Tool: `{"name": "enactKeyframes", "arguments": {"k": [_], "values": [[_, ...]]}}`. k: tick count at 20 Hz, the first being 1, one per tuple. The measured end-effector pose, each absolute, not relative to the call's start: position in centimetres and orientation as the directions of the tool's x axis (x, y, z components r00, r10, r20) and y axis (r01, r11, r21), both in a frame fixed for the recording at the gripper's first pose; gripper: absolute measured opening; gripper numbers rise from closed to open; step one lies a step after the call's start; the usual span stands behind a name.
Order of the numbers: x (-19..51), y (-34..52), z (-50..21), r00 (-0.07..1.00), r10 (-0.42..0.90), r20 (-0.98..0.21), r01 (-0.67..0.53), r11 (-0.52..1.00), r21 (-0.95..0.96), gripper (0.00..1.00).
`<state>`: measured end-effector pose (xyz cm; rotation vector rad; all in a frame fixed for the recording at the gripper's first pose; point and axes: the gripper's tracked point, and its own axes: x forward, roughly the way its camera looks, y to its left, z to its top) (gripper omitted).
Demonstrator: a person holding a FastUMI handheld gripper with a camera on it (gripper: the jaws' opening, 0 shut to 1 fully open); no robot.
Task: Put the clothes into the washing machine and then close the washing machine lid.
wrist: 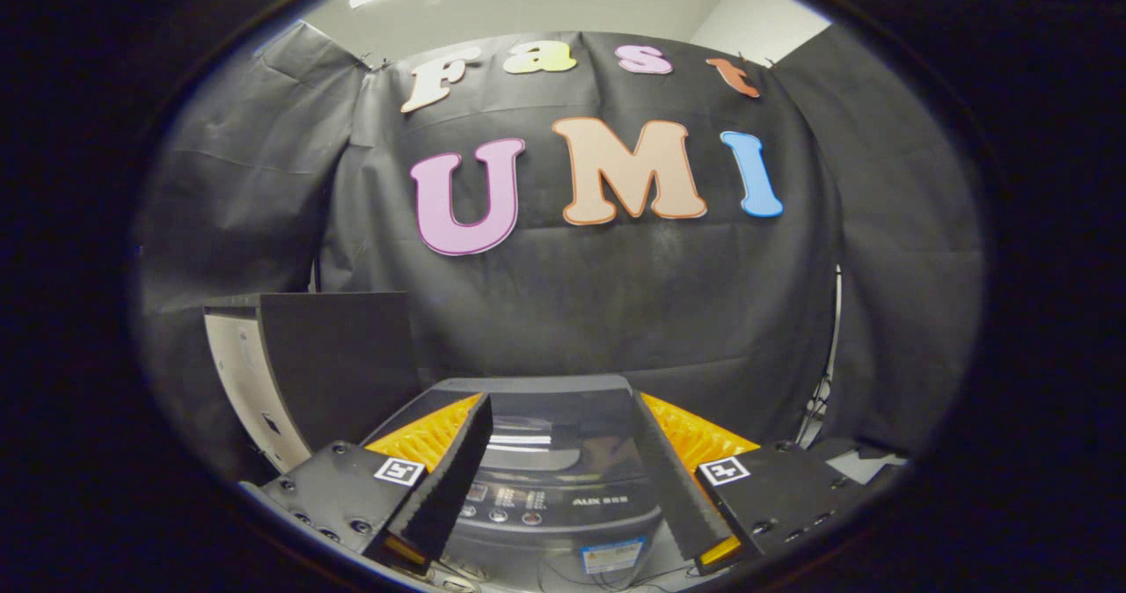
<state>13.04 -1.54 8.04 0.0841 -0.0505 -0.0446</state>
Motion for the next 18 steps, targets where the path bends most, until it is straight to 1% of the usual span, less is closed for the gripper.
{"name": "enactKeyframes", "arguments": {"k": [4, 12, 18], "values": [[10.6, -2.4, 4.9, 0.999, -0.036, 0.041, 0.032, 0.994, 0.101, 0.96], [8.6, -1.4, -0.6, 1.0, -0.018, -0.014, 0.019, 0.995, 0.099, 0.95], [8.4, -1.3, -1.8, 0.999, -0.024, -0.032, 0.027, 0.996, 0.091, 0.95]]}}
